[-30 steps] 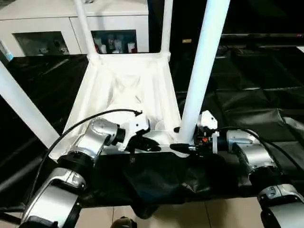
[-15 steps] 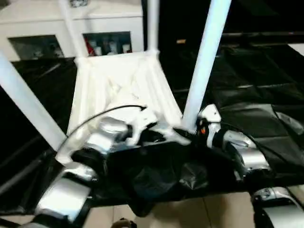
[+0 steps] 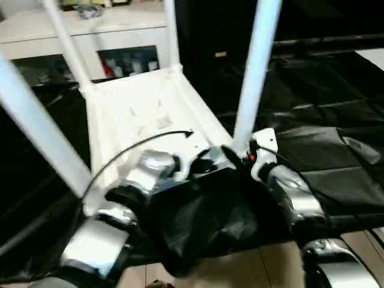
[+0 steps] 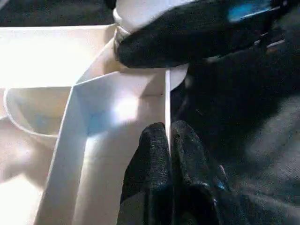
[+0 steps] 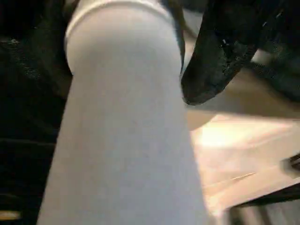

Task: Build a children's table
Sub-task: Rotate leg to tighten

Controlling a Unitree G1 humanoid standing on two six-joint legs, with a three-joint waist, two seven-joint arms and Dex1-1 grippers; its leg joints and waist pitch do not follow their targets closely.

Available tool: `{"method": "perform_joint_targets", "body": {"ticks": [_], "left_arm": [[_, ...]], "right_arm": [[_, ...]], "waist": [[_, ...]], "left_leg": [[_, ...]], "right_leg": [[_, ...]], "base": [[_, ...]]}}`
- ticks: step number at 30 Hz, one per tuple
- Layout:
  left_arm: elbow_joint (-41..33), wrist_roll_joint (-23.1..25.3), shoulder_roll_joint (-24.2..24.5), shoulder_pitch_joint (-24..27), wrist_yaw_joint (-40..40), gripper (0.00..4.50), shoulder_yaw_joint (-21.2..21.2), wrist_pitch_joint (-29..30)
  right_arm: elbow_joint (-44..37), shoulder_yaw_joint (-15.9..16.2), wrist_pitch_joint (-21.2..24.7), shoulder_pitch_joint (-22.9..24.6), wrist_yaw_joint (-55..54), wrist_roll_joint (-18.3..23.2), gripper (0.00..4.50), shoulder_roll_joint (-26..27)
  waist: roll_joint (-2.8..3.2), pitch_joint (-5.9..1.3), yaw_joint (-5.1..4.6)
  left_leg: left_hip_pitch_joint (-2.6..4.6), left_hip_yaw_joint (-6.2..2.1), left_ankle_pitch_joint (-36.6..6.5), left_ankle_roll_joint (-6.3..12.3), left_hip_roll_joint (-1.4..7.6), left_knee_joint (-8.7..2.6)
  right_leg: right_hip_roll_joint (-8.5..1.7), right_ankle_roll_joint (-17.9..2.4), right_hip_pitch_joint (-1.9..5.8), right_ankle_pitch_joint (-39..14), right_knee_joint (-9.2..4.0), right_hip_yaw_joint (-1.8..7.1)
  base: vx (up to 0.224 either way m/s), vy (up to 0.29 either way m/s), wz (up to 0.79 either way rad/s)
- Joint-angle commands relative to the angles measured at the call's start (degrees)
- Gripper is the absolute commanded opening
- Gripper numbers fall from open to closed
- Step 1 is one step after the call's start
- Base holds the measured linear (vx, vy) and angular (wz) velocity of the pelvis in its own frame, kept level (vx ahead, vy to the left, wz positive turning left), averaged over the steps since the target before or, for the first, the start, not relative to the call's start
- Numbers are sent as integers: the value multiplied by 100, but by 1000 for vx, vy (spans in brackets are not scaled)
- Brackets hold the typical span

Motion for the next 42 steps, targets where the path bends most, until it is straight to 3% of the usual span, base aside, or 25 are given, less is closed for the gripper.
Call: {"method": "perform_joint_targets", "body": {"ticks": [1,4,5,6,7,10,15,18,19,21,22,27,31,35,37,38,40,42], "left_arm": [[-282,-178,-72,-16,-443,0,-92,-250],[-373,-207,31,41,-702,0,-118,-249],[-529,-251,233,152,-1196,0,-200,-271],[-603,-266,370,215,-1472,0,-238,-279],[-640,-286,455,255,-1657,0,-253,-286],[-658,-283,596,329,-1954,0,-252,-315],[-847,-363,720,465,-2276,0,-258,-250],[-959,-408,783,503,-2353,0,-264,-202],[-964,-405,793,502,-2359,0,-258,-199],[-969,-393,800,497,-2351,0,-239,-195],[-969,-389,808,494,-2348,0,-226,-196],[-1036,-381,832,523,-2243,0,-163,-134],[-869,-271,728,474,-1525,0,-54,-93],[-410,-157,307,206,-90,0,194,38],[-211,-126,77,55,535,0,277,90],[-139,-130,-14,-5,776,0,314,127],[4,-124,-226,-136,1296,0,385,171],[69,-100,-352,-200,1617,0,415,168]], "right_arm": [[-289,747,51,80,1168,67,383,116],[-374,747,123,79,1463,144,383,-53],[-415,748,187,49,1943,218,383,-353],[-372,749,196,3,2238,216,383,-534],[-305,759,188,-39,2428,185,383,-645],[-76,797,88,-156,2834,46,383,-864],[122,776,194,-384,3157,120,383,-997],[183,801,277,-476,3352,203,369,-1011],[219,804,275,-502,3391,204,359,-1007],[289,798,266,-540,3457,208,349,-989],[317,795,267,-557,3479,211,340,-974],[399,786,280,-559,3585,258,297,-874],[371,644,240,-423,3151,332,276,-659],[952,343,78,-487,797,-24,270,-205],[1069,276,70,-480,119,-90,270,20],[1105,258,58,-478,-138,-136,270,110],[1192,174,82,-518,-781,-181,270,368],[1242,157,77,-561,-1103,-214,269,534]], "waist": [[-107,-360,25],[-101,-372,45],[-135,-365,42],[-124,-382,69],[-124,-371,74],[-106,-358,116],[-119,-357,190],[-135,-359,218],[-164,-361,224],[-153,-362,247],[-184,-365,253],[-180,-357,261],[-177,-343,254],[-154,-315,201],[-183,-306,112],[-156,-297,74],[-160,-299,63],[-169,-315,67]], "left_leg": [[104,-121,-1281,574,208,-320],[102,-117,-1087,725,217,-292],[102,-109,-1088,740,217,-292],[100,-123,-1077,765,223,-282],[94,-110,-1055,803,228,-276],[135,-104,-1216,718,250,-294],[157,-111,-1338,535,276,-324],[157,-99,-1263,569,271,-307],[153,-93,-1214,590,265,-301],[145,-97,-1137,609,266,-293],[147,-95,-1087,624,264,-289],[143,-100,-1113,609,274,-298],[160,-100,-1224,515,281,-316],[159,-117,-1461,236,266,-367],[182,-124,-1684,56,240,-391],[185,-126,-1757,51,240,-395],[196,-114,-1752,68,221,-379],[165,-119,-1569,151,214,-375]], "right_leg": [[-328,-1390,237,-271,-409,163],[-338,-1489,237,-158,-381,152],[-330,-1493,228,-182,-389,152],[-343,-1515,253,-224,-372,144],[-332,-1537,229,-188,-368,154],[-331,-1579,190,-370,-385,164],[-340,-1602,194,-409,-355,179],[-351,-1607,184,-348,-346,188],[-346,-1602,186,-321,-348,188],[-359,-1582,189,-312,-341,186],[-353,-1575,189,-287,-337,185],[-358,-1556,180,-460,-342,184],[-354,-1534,160,-590,-354,193],[-369,-1419,159,-1041,-393,201],[-365,-1315,159,-1322,-436,202],[-361,-1290,146,-1366,-464,204],[-362,-1263,136,-1383,-482,223],[-363,-1237,160,-1230,-471,215]], "base": [[0,0,0],[0,0,0],[0,0,0],[0,0,0],[0,0,0],[0,0,0],[0,0,0],[0,0,0],[0,0,0],[0,0,0],[0,0,0],[0,0,0],[0,0,0],[0,0,0],[0,0,0],[0,0,0],[0,0,0],[0,0,0]]}}
